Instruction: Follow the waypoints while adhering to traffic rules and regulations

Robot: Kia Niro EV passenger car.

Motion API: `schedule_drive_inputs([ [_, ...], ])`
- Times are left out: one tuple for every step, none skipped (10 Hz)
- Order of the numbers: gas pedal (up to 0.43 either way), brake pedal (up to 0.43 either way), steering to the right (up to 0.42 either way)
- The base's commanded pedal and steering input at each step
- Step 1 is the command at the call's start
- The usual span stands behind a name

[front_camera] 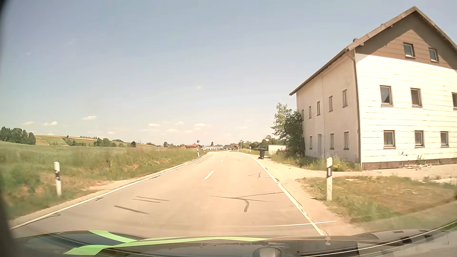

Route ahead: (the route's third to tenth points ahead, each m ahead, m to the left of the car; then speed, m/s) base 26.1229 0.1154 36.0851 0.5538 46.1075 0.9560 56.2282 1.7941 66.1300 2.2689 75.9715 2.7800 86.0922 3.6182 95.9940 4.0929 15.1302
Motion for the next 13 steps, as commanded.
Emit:
schedule_drive_inputs([
  [0.157, 0.0, -0.003],
  [0.157, 0.0, -0.001],
  [0.157, 0.0, -0.003],
  [0.169, 0.0, -0.006],
  [0.169, 0.0, -0.008],
  [0.169, 0.0, -0.009],
  [0.169, 0.0, -0.009],
  [0.169, 0.0, -0.009],
  [0.169, 0.0, -0.009],
  [0.169, 0.0, -0.01],
  [0.169, 0.0, -0.01],
  [0.177, 0.0, -0.011],
  [0.177, 0.0, -0.011],
])
